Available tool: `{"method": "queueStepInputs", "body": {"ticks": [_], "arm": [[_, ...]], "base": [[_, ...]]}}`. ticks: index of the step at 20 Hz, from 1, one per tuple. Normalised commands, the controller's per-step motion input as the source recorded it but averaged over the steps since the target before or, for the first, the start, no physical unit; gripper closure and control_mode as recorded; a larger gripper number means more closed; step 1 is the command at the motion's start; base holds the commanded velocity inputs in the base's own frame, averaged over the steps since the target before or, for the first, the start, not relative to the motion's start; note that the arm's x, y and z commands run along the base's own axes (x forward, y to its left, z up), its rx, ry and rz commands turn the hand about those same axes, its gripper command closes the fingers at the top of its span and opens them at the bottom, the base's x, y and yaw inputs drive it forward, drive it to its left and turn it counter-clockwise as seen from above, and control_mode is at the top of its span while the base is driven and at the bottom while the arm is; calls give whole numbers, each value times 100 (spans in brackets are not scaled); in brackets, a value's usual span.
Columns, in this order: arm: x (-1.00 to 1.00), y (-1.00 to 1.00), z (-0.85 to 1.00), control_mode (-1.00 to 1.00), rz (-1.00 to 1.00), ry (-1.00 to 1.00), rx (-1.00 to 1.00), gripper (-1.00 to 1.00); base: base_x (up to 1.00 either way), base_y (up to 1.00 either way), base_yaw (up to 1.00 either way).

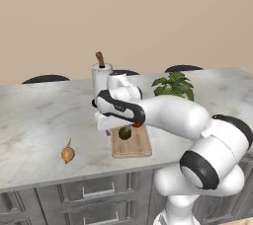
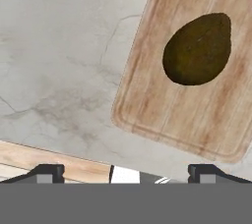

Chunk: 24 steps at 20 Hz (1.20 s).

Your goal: Place the avocado, onion, tomato, and bell pepper on the cutting board.

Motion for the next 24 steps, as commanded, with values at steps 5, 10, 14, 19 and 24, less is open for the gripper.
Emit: {"method": "queueStepInputs", "body": {"ticks": [5, 10, 14, 19, 24], "arm": [[-34, 42, 0, -100, 8, 1, -5, -100], [-17, 43, 1, -100, 5, 4, -1, -100], [-4, 46, 0, -100, 3, 5, 0, -100], [0, 50, 0, -100, 3, 5, 0, -100], [0, 48, 0, -100, 2, 2, 0, -100]], "base": [[0, 0, 0], [0, 0, 0], [0, 0, 0], [0, 0, 0], [0, 0, 0]]}}
